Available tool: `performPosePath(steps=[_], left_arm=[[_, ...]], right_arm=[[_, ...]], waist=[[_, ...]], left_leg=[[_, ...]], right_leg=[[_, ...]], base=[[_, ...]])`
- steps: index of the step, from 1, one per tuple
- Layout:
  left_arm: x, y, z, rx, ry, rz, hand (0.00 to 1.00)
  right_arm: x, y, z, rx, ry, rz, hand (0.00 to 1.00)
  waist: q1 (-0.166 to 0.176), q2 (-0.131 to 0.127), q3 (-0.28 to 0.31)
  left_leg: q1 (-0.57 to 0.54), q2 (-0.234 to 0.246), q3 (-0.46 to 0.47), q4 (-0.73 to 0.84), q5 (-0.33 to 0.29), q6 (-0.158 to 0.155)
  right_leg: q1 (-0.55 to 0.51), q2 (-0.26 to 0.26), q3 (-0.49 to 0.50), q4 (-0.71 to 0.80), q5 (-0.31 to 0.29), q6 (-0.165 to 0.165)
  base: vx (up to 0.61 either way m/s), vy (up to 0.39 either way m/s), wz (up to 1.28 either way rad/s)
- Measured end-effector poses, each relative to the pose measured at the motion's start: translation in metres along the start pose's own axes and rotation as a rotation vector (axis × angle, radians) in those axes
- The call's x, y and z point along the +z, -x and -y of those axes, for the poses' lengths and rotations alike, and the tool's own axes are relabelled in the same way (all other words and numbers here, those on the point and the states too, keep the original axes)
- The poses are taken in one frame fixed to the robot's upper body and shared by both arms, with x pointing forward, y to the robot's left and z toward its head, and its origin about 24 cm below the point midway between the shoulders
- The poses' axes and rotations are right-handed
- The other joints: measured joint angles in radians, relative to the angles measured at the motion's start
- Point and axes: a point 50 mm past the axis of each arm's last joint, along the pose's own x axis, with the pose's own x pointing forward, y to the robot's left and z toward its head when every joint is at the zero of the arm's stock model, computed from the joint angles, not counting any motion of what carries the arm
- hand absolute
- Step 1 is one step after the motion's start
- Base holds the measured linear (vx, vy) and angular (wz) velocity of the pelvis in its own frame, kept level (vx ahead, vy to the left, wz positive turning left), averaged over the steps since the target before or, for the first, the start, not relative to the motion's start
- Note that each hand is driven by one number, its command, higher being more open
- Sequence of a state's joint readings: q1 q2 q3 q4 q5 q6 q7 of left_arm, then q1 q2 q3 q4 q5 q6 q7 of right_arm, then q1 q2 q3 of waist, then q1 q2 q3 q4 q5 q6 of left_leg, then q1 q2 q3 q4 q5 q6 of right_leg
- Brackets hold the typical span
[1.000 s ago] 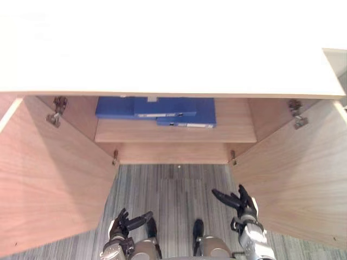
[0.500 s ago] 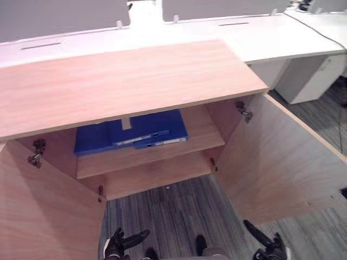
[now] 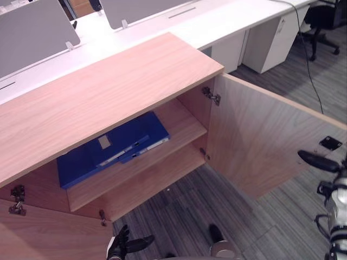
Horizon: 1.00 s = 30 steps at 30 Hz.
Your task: Walk over to the cabinet, pick up the folder, carry it to the office cabinet, place the folder inside the office cabinet, then close the office cabinet door
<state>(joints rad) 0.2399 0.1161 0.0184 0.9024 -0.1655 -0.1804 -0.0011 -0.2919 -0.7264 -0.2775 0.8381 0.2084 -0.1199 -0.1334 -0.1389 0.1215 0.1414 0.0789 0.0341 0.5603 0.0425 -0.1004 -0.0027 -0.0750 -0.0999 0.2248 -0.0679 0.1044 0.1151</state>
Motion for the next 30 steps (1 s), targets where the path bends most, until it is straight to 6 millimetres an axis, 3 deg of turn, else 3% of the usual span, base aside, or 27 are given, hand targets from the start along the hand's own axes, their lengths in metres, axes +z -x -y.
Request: performPosePath(steps=[7, 11, 16, 20, 23, 25, 27, 30], left_arm=[[-0.005, 0.002, 0.011, -0.026, 0.007, -0.011, 1.0], [-0.006, 0.002, 0.014, -0.032, -0.006, -0.016, 1.0], [-0.01, 0.002, 0.008, -0.009, -0.014, -0.032, 1.0], [-0.004, -0.001, 0.006, 0.001, -0.009, -0.02, 1.0], [0.001, -0.005, 0.008, -0.009, -0.029, -0.012, 1.0], [0.005, -0.008, 0.011, -0.024, -0.035, -0.011, 1.0], [0.009, -0.011, 0.015, -0.041, -0.049, -0.007, 1.0], [0.013, -0.012, 0.017, -0.05, -0.063, 0.005, 1.0]], right_arm=[[0.009, -0.003, -0.005, 0.082, 0.174, 0.033, 1.0], [0.016, 0.009, -0.011, 0.137, 0.207, 0.108, 1.0], [0.015, 0.059, -0.027, 0.303, 0.265, 0.245, 1.0], [0.0, 0.139, -0.068, 0.581, 0.153, 0.285, 1.0], [-0.005, 0.177, -0.091, 0.768, 0.083, 0.272, 1.0], [-0.003, 0.214, -0.121, 1.004, -0.042, 0.261, 1.0], [0.001, 0.235, -0.139, 1.117, -0.159, 0.245, 1.0], [0.015, 0.248, -0.162, 1.215, -0.244, 0.3, 1.0]], waist=[[-0.009, 0.003, 0.008], [-0.016, 0.001, 0.021], [-0.047, -0.005, 0.024], [-0.056, -0.04, 0.035], [-0.057, -0.056, 0.032], [-0.053, -0.085, 0.028], [-0.034, -0.098, 0.02], [-0.01, -0.099, 0.02]], left_leg=[[0.0, 0.005, -0.003, 0.013, -0.018, -0.005], [-0.012, 0.017, -0.001, 0.035, -0.029, -0.015], [-0.016, 0.042, 0.005, 0.042, -0.028, -0.02], [-0.006, 0.072, 0.032, 0.049, -0.034, -0.035], [-0.004, 0.086, 0.037, 0.057, -0.036, -0.042], [-0.006, 0.097, 0.03, 0.073, -0.039, -0.047], [-0.015, 0.099, 0.008, 0.083, -0.041, -0.049], [-0.042, 0.087, -0.054, 0.094, -0.039, -0.043]], right_leg=[[-0.005, 0.005, 0.001, -0.01, 0.014, 0.004], [-0.016, 0.007, 0.006, -0.022, 0.018, 0.002], [-0.023, 0.031, 0.006, -0.022, 0.005, -0.008], [-0.028, 0.076, 0.047, -0.016, 0.035, -0.028], [-0.026, 0.083, 0.048, -0.015, 0.042, -0.03], [-0.018, 0.086, 0.044, -0.015, 0.045, -0.033], [-0.012, 0.08, 0.026, -0.015, 0.045, -0.032], [-0.003, 0.056, -0.03, -0.015, 0.041, -0.028]], base=[[-0.02, -0.061, -0.13], [-0.09, -0.084, -0.1], [-0.03, -0.093, -0.11], [0.0, -0.107, -0.34], [-0.01, -0.071, -0.14], [-0.08, -0.103, 0.06], [-0.08, -0.068, 0.27], [-0.09, -0.039, 0.6]])
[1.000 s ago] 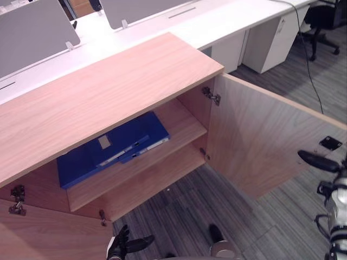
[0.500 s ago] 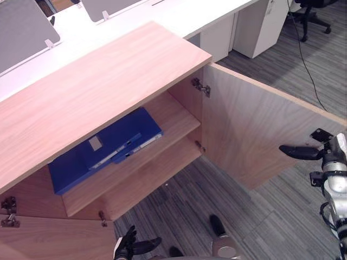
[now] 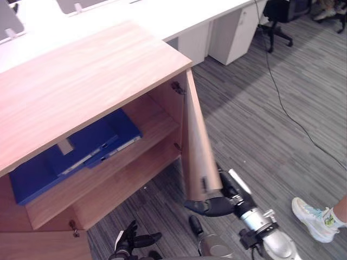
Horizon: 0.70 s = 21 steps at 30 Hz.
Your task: Walk over to the cabinet, pick up the folder, carry it to the office cabinet, place the folder inside the office cabinet, then close the office cabinet door
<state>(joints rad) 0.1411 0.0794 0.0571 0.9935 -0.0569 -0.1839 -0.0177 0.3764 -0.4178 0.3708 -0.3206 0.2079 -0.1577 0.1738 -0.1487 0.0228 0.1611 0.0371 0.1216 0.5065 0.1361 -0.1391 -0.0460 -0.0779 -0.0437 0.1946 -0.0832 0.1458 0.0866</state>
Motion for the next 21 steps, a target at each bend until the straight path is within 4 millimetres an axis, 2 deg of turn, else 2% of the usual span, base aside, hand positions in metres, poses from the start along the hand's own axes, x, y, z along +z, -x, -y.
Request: performPosePath(steps=[2, 4, 5, 9, 11, 12, 15, 18, 21], left_arm=[[0.003, -0.001, 0.0, 0.002, -0.012, 0.005, 1.0], [0.009, -0.003, -0.003, 0.015, -0.026, 0.019, 1.0], [0.01, -0.004, -0.003, 0.016, -0.03, 0.024, 1.0], [0.014, -0.004, -0.007, 0.039, -0.033, 0.042, 1.0], [0.018, -0.004, -0.008, 0.049, -0.009, 0.058, 1.0], [0.02, -0.004, -0.01, 0.055, -0.001, 0.067, 1.0], [0.016, -0.002, -0.02, 0.1, 0.03, 0.054, 1.0], [0.016, -0.001, -0.024, 0.12, 0.049, 0.056, 1.0], [0.006, 0.003, -0.033, 0.149, 0.05, 0.03, 1.0]], right_arm=[[0.007, -0.02, -0.005, 0.042, 0.0, 0.064, 1.0], [0.008, -0.051, 0.002, 0.017, 0.012, 0.101, 1.0], [0.007, -0.058, 0.006, -0.007, 0.012, 0.106, 1.0], [0.007, -0.097, 0.041, -0.191, 0.018, 0.128, 1.0], [0.009, -0.111, 0.06, -0.291, 0.024, 0.118, 1.0], [0.006, -0.113, 0.069, -0.346, 0.02, 0.106, 1.0], [-0.008, -0.106, 0.077, -0.419, 0.005, 0.067, 1.0], [-0.013, -0.098, 0.093, -0.513, 0.001, 0.052, 1.0], [-0.016, -0.094, 0.099, -0.55, -0.003, 0.039, 1.0]], waist=[[0.019, -0.001, -0.001], [0.067, -0.011, -0.009], [0.08, -0.014, -0.012], [0.115, -0.027, -0.019], [0.15, -0.029, -0.021], [0.17, -0.031, -0.022], [0.167, -0.039, -0.023], [0.187, -0.041, -0.023], [0.19, -0.046, -0.024]], left_leg=[[-0.025, -0.012, -0.067, 0.005, 0.012, 0.013], [-0.043, -0.032, -0.154, -0.01, 0.038, 0.023], [-0.049, -0.037, -0.173, -0.017, 0.047, 0.025], [-0.069, -0.076, -0.312, -0.084, 0.116, 0.032], [-0.067, -0.088, -0.353, -0.124, 0.15, 0.034], [-0.067, -0.093, -0.375, -0.144, 0.168, 0.036], [-0.058, -0.103, -0.418, -0.186, 0.203, 0.032], [-0.068, -0.107, -0.475, -0.229, 0.235, 0.031], [-0.085, -0.108, -0.507, -0.229, 0.244, 0.027]], right_leg=[[0.012, -0.018, -0.065, 0.001, -0.005, 0.002], [0.032, -0.037, -0.151, 0.009, -0.02, 0.002], [0.032, -0.044, -0.172, 0.015, -0.026, 0.002], [0.049, -0.078, -0.313, 0.035, -0.053, 0.007], [0.05, -0.083, -0.355, 0.045, -0.061, 0.007], [0.052, -0.086, -0.377, 0.05, -0.066, 0.008], [0.065, -0.09, -0.422, 0.051, -0.079, 0.017], [0.066, -0.092, -0.48, 0.05, -0.089, 0.007], [0.069, -0.092, -0.513, 0.048, -0.09, 0.007]], base=[[-0.08, -0.025, 1.05], [-0.07, -0.025, 1.11], [-0.08, -0.014, 1.11], [-0.05, -0.016, 1.02], [-0.06, -0.004, 0.74], [-0.05, -0.002, 0.52], [-0.07, 0.003, 0.44], [-0.11, -0.007, 0.53], [-0.09, -0.003, 0.43]])
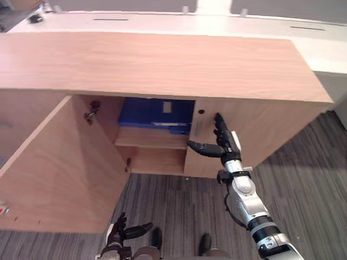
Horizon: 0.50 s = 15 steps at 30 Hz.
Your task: Walk over to the cabinet, pick up the folder, carry it to the office cabinet, place the folder inside the office cabinet, then close the office cabinet door
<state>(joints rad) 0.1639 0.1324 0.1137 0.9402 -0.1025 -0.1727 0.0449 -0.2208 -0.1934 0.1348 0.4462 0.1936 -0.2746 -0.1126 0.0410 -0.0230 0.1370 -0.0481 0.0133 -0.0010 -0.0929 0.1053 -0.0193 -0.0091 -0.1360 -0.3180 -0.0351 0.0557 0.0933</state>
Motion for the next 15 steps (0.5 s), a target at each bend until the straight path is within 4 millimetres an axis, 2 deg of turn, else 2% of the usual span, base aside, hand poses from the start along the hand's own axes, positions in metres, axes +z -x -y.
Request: performPosePath(steps=[2, 3, 5, 6, 8, 9, 12, 15], left_arm=[[-0.007, 0.004, -0.003, 0.009, 0.009, -0.017, 1.0], [-0.009, 0.007, -0.005, 0.016, 0.031, -0.012, 1.0], [-0.01, 0.011, -0.015, 0.054, 0.103, 0.006, 1.0], [-0.009, 0.012, -0.019, 0.071, 0.126, 0.017, 1.0], [-0.005, 0.019, -0.041, 0.16, 0.238, 0.065, 1.0], [-0.003, 0.021, -0.05, 0.196, 0.279, 0.085, 1.0], [0.014, 0.026, -0.073, 0.274, 0.357, 0.184, 1.0], [0.051, 0.031, -0.092, 0.293, 0.345, 0.351, 1.0]], right_arm=[[-0.011, 0.007, 0.012, -0.044, 0.003, -0.052, 1.0], [-0.028, 0.017, 0.022, -0.078, 0.009, -0.134, 1.0], [-0.068, 0.048, 0.034, -0.117, 0.019, -0.335, 1.0], [-0.079, 0.059, 0.035, -0.124, 0.017, -0.394, 1.0], [-0.118, 0.102, 0.032, -0.124, 0.019, -0.615, 1.0], [-0.129, 0.116, 0.03, -0.129, 0.013, -0.68, 1.0], [-0.145, 0.141, 0.028, -0.16, 0.009, -0.795, 1.0], [-0.147, 0.145, 0.035, -0.211, 0.023, -0.806, 1.0]], waist=[[0.012, -0.001, -0.001], [0.03, -0.004, -0.002], [0.056, -0.007, -0.004], [0.06, -0.007, -0.004], [0.075, -0.002, 0.0], [0.08, -0.001, 0.0], [0.084, 0.006, 0.004], [0.093, 0.016, 0.01]], left_leg=[[-0.013, -0.009, -0.043, 0.0, 0.0, -0.001], [-0.021, -0.014, -0.066, 0.0, 0.0, -0.001], [-0.038, -0.022, -0.108, 0.0, 0.003, -0.004], [-0.042, -0.025, -0.123, 0.0, 0.006, -0.008], [-0.051, -0.035, -0.162, 0.0, 0.022, -0.005], [-0.054, -0.038, -0.179, 0.0, 0.027, -0.008], [-0.067, -0.058, -0.229, 0.005, 0.042, 0.009], [-0.069, -0.076, -0.269, 0.006, 0.043, 0.01]], right_leg=[[0.012, -0.004, -0.037, -0.006, -0.006, 0.002], [0.017, -0.007, -0.058, -0.007, -0.012, 0.005], [0.03, -0.016, -0.107, -0.006, -0.027, 0.011], [0.035, -0.017, -0.124, -0.005, -0.031, 0.012], [0.061, -0.024, -0.184, -0.002, -0.049, 0.021], [0.066, -0.027, -0.201, 0.001, -0.054, 0.023], [0.077, -0.037, -0.253, 0.012, -0.057, 0.022], [0.096, -0.046, -0.278, 0.012, -0.061, 0.018]], base=[[-0.05, 0.001, 0.6], [0.0, 0.003, 0.85], [0.03, 0.003, 0.87], [0.06, -0.001, 0.81], [0.11, -0.008, 0.8], [0.13, -0.012, 0.59], [0.15, 0.003, 0.6], [0.09, 0.04, 0.46]])
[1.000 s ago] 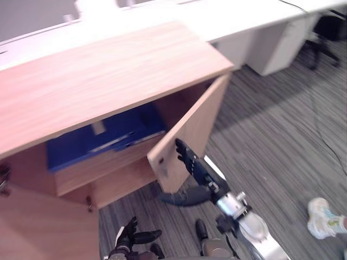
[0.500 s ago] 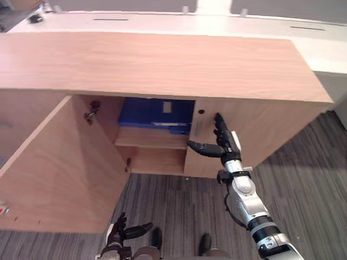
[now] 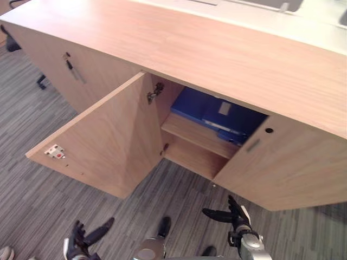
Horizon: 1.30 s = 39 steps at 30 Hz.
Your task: Walk over to the cabinet, pick up the folder, carry it to the office cabinet, place the folder inside the office cabinet, then close the office cabinet door
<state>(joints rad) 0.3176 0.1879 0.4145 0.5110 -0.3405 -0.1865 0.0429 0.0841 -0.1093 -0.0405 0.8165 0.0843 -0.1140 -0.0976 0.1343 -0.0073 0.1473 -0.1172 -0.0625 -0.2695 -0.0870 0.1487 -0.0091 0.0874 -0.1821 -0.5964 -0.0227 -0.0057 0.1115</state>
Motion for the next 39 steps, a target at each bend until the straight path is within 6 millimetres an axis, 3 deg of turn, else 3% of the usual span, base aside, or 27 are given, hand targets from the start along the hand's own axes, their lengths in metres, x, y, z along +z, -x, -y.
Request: performPosePath(steps=[1, 3, 5, 7, 11, 14, 18, 21, 24, 29, 32, 35, 39], left_arm=[[0.009, -0.003, -0.001, -0.005, -0.005, 0.032, 1.0], [0.049, -0.016, -0.001, -0.023, -0.017, 0.172, 1.0], [0.075, -0.023, 0.0, -0.032, -0.023, 0.266, 1.0], [0.117, -0.029, 0.004, -0.05, -0.04, 0.419, 1.0], [0.154, -0.024, 0.012, -0.087, -0.051, 0.577, 1.0], [0.164, -0.023, 0.02, -0.114, -0.045, 0.617, 1.0], [0.16, -0.023, 0.037, -0.179, -0.054, 0.604, 1.0], [0.157, -0.019, 0.033, -0.15, -0.035, 0.603, 1.0], [0.139, -0.003, 0.03, -0.155, -0.012, 0.579, 1.0], [0.091, 0.026, 0.039, -0.221, 0.004, 0.445, 1.0], [0.057, 0.045, 0.058, -0.348, -0.017, 0.315, 1.0], [0.038, 0.064, 0.076, -0.513, -0.036, 0.241, 1.0], [0.02, 0.084, 0.118, -0.782, -0.035, 0.156, 1.0]], right_arm=[[0.0, 0.0, 0.001, -0.007, -0.001, 0.001, 1.0], [0.005, -0.002, 0.002, -0.026, 0.001, 0.018, 1.0], [0.007, -0.003, 0.002, -0.024, 0.005, 0.022, 1.0], [0.009, -0.005, 0.001, -0.02, 0.006, 0.022, 1.0], [0.004, -0.004, 0.001, -0.013, 0.007, 0.005, 1.0], [-0.003, -0.002, 0.004, -0.017, 0.004, -0.02, 1.0], [-0.011, 0.002, 0.007, -0.015, -0.003, -0.044, 1.0], [-0.016, 0.004, 0.007, -0.019, -0.002, -0.06, 1.0], [-0.023, 0.007, 0.01, -0.036, -0.013, -0.081, 1.0], [-0.032, 0.011, 0.006, -0.03, -0.025, -0.112, 1.0], [-0.043, 0.014, 0.003, -0.02, -0.03, -0.157, 1.0], [-0.047, 0.016, 0.001, -0.012, -0.03, -0.173, 1.0], [-0.041, 0.013, -0.005, 0.018, -0.011, -0.154, 1.0]], waist=[[0.002, 0.0, 0.0], [0.013, 0.002, 0.002], [0.017, 0.003, 0.004], [0.019, 0.009, 0.013], [0.016, 0.014, 0.035], [0.014, 0.013, 0.036], [-0.002, 0.002, 0.039], [-0.005, -0.014, 0.044], [-0.005, -0.024, 0.041], [-0.004, -0.025, 0.04], [-0.007, -0.024, 0.038], [-0.011, -0.02, 0.035], [-0.044, -0.014, 0.023]], left_leg=[[0.0, -0.002, -0.007, 0.0, 0.0, 0.0], [0.001, -0.008, -0.032, 0.0, 0.001, 0.001], [0.001, -0.011, -0.046, 0.0, 0.004, 0.003], [0.001, -0.013, -0.061, -0.001, 0.009, 0.003], [0.002, -0.007, -0.066, -0.006, 0.008, -0.006], [0.003, 0.001, -0.057, -0.007, 0.006, -0.009], [0.008, 0.016, -0.023, -0.007, 0.006, -0.009], [0.013, 0.027, -0.001, -0.006, 0.002, -0.011], [0.021, 0.032, 0.032, -0.006, 0.001, -0.012], [0.032, 0.049, 0.081, -0.007, -0.002, -0.013], [0.031, 0.056, 0.094, -0.007, -0.005, -0.018], [0.028, 0.061, 0.126, -0.007, -0.006, -0.015], [0.019, 0.074, 0.194, -0.007, -0.005, -0.016]], right_leg=[[0.003, -0.001, -0.005, 0.0, 0.0, 0.0], [0.015, -0.001, -0.022, 0.001, -0.007, -0.01], [0.02, -0.001, -0.032, 0.005, -0.018, -0.014], [0.023, -0.002, -0.034, 0.013, -0.034, -0.015], [0.023, 0.003, -0.033, 0.023, -0.047, -0.013], [0.019, 0.008, -0.02, 0.022, -0.047, -0.014], [0.008, 0.016, 0.014, 0.022, -0.046, -0.013], [0.001, 0.023, 0.038, 0.022, -0.043, -0.011], [-0.003, 0.023, 0.06, 0.024, -0.041, -0.013], [-0.021, 0.026, 0.114, 0.036, -0.031, -0.021], [-0.035, 0.029, 0.14, 0.039, -0.032, -0.03], [-0.055, 0.033, 0.181, 0.043, -0.038, -0.021], [-0.096, 0.044, 0.271, 0.043, -0.038, -0.02]], base=[[0.02, 0.025, 0.34], [-0.02, 0.013, 0.32], [-0.03, 0.005, 0.25], [-0.08, -0.003, 0.2], [-0.08, -0.006, 0.04], [-0.05, -0.013, -0.11], [0.0, -0.012, -0.23], [0.01, -0.016, -0.26], [-0.01, 0.002, -0.2], [-0.07, 0.017, -0.3], [-0.12, 0.017, -0.14], [-0.1, 0.019, -0.16], [-0.06, 0.028, -0.35]])
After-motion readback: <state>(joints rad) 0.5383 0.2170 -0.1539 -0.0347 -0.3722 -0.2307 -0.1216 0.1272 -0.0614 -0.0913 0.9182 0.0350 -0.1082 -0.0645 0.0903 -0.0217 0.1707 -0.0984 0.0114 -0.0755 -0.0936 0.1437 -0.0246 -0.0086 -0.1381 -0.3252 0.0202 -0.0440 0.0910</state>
